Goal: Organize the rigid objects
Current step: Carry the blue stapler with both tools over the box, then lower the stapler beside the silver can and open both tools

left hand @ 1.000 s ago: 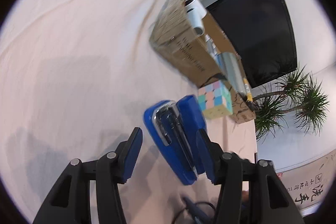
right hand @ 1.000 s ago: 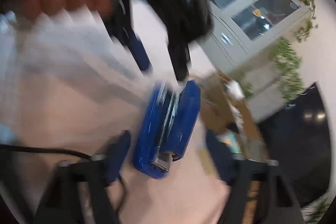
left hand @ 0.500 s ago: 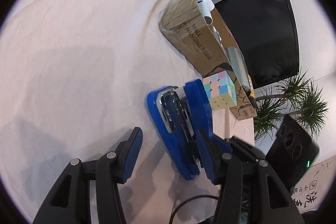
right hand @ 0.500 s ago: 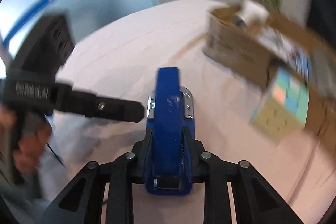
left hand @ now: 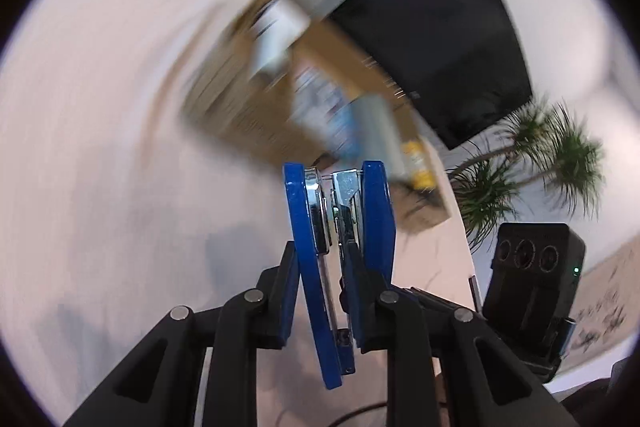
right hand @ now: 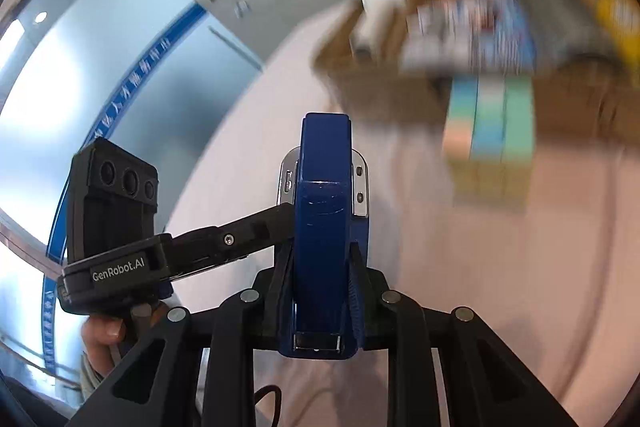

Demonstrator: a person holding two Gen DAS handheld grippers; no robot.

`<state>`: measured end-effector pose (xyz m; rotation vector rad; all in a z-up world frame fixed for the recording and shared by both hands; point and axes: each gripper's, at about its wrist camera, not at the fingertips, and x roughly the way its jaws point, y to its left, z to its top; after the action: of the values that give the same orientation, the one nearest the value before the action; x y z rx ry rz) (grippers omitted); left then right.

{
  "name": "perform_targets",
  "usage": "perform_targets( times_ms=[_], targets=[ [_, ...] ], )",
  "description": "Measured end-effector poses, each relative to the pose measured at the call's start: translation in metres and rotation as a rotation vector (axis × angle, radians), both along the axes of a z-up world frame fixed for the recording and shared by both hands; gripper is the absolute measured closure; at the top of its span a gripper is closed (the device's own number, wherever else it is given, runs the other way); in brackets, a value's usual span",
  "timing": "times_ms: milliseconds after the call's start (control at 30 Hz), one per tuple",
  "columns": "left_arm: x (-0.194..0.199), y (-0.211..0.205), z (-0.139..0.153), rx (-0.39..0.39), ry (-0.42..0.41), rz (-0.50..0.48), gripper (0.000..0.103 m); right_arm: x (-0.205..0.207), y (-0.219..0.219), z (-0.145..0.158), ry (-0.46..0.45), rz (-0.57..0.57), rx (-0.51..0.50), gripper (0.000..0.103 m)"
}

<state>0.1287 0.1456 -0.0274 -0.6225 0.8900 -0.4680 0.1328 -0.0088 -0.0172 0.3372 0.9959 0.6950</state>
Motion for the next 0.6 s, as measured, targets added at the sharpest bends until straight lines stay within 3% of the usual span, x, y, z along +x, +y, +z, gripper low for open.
perform_targets(
  times_ms=[100,233,433,600],
  targets=[
    [0.045,-0.019,0.043,0.050,-0.089,-0.069,0.083,0.024,-0.014,0.040,-0.100,-0.066,-0.005,0.080],
    [0.120,-0.050,0.067,0.085,-0.120,-0.184,0.082,0.072,-0.047,0.072,-0.155,-0.178,-0.044,0.080],
    [0.204,-0.078,0.033,0.008,-0.004,-0.275,0.082,0.144,-0.078,0.056,-0.073,-0.291,-0.125,0.080],
    [0.221,-0.085,-0.004,0.000,0.083,-0.290,0.079,0.179,-0.074,0.012,-0.002,-0.316,-0.190,0.080]
  ],
)
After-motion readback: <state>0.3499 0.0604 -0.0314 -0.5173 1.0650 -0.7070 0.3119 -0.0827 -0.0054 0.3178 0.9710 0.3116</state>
